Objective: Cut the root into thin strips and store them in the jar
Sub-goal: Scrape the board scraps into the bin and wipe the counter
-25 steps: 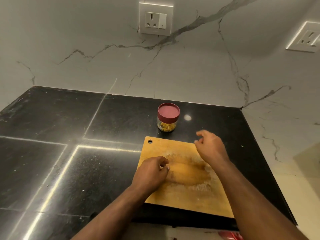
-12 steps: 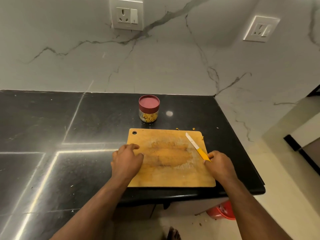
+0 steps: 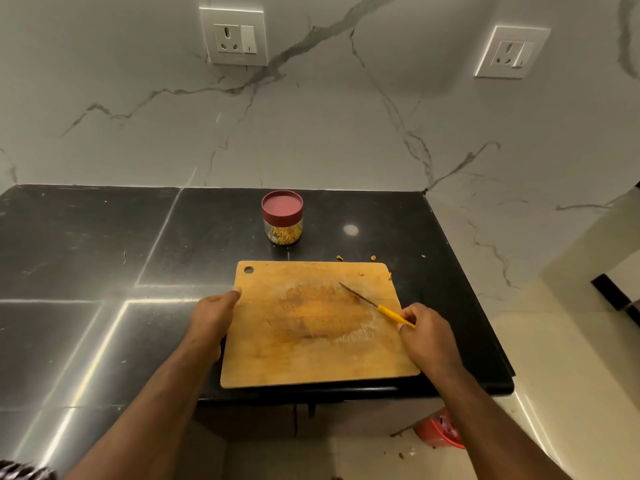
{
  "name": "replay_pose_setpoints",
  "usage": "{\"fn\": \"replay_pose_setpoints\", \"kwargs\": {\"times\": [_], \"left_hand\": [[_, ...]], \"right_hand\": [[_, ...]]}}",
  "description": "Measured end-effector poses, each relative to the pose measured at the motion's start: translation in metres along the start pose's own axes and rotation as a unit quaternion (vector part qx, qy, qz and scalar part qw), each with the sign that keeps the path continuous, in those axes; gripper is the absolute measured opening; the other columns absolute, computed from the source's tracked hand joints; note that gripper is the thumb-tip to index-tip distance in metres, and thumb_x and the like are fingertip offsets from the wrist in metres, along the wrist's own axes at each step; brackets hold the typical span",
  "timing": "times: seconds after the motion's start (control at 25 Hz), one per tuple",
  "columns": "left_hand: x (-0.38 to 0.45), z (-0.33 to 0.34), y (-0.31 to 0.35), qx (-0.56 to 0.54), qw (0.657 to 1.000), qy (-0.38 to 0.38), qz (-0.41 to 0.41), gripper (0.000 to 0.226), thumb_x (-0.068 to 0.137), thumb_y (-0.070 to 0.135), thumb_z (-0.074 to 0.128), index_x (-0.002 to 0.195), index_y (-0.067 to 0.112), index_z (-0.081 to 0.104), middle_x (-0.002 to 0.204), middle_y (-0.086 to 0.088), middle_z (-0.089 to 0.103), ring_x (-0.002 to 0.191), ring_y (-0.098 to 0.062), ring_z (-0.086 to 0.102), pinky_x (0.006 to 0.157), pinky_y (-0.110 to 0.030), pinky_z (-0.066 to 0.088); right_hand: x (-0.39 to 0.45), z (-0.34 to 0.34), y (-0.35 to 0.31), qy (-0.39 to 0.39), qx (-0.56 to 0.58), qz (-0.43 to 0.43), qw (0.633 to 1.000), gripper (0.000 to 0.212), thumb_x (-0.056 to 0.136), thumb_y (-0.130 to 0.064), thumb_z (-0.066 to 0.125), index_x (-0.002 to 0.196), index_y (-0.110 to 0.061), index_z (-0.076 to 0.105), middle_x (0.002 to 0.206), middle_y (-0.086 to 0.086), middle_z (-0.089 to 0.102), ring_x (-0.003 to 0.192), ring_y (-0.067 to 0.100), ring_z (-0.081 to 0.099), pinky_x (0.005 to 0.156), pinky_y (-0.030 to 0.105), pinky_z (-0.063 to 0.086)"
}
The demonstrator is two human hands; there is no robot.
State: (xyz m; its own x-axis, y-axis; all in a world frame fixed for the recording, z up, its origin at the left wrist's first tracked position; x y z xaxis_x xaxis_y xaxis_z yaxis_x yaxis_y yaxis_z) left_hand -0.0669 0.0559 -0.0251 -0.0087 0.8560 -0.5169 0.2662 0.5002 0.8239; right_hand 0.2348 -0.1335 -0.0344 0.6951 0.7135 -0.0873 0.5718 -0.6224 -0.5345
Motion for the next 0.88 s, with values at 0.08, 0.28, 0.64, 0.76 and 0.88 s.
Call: {"fn": "replay_pose_setpoints", "kwargs": {"times": [0.08,0.28,0.64,0.76,0.88], "left_hand": [[-0.006,0.001,-0.001,-0.002,1.000,-0.015,-0.013,0.039,0.100,0.043,0.055,0.113,0.007,0.063,0.105,-0.014,0.068,0.097,-0.036,0.065,0.092,-0.057,0.053],[-0.038,0.012,-0.021,-0.028,0.999,-0.027,-0.033,0.042,0.100,0.056,0.048,0.111,0.017,0.059,0.109,-0.015,0.069,0.098,-0.039,0.067,0.089,-0.063,0.053],[-0.099,0.019,-0.057,-0.050,0.998,0.001,-0.028,0.057,0.086,0.071,0.052,0.105,0.019,0.066,0.106,-0.011,0.073,0.097,-0.036,0.070,0.092,-0.063,0.053],[-0.126,0.025,-0.069,-0.064,0.998,-0.001,-0.021,0.050,0.091,0.068,0.050,0.099,0.021,0.064,0.105,-0.009,0.072,0.098,-0.034,0.069,0.094,-0.062,0.052],[-0.158,0.030,-0.091,-0.088,0.996,-0.016,-0.017,0.046,0.093,0.066,0.051,0.099,0.022,0.064,0.107,-0.009,0.073,0.098,-0.033,0.069,0.094,-0.061,0.052]], "right_hand": [[0.000,-0.004,0.002,0.001,0.026,-0.010,1.000,0.009,0.093,-0.021,0.064,0.091,-0.029,0.061,0.090,-0.010,0.060,0.080,0.005,0.058,0.062,0.021,0.047],[0.003,-0.020,0.023,-0.020,0.059,-0.053,0.997,0.007,0.094,-0.018,0.063,0.094,-0.025,0.060,0.092,-0.008,0.061,0.082,0.005,0.057,0.062,0.019,0.042],[-0.035,-0.047,0.047,0.010,0.101,-0.110,0.989,0.012,0.099,-0.019,0.056,0.110,-0.022,0.053,0.098,-0.002,0.060,0.090,0.018,0.059,0.071,0.030,0.046],[-0.071,-0.054,0.052,0.005,0.107,-0.155,0.982,0.030,0.101,-0.014,0.052,0.130,-0.017,0.055,0.115,-0.005,0.059,0.106,0.014,0.055,0.089,0.029,0.043],[-0.116,-0.059,0.070,-0.005,0.111,-0.156,0.982,0.033,0.102,-0.013,0.048,0.135,-0.014,0.054,0.123,0.000,0.060,0.114,0.017,0.055,0.093,0.027,0.040]]}}
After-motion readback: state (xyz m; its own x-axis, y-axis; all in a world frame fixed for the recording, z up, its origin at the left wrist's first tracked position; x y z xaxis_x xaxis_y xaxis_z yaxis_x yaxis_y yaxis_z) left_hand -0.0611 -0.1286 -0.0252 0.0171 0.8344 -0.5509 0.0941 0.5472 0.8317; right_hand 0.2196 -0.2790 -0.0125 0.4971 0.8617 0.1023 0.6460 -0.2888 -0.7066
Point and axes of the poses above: each hand's wrist, its own x-axis towards the middle knuckle, its own z-axis out of the palm, y = z × x, the point moved 3 cm from there along x, towards the middle knuckle
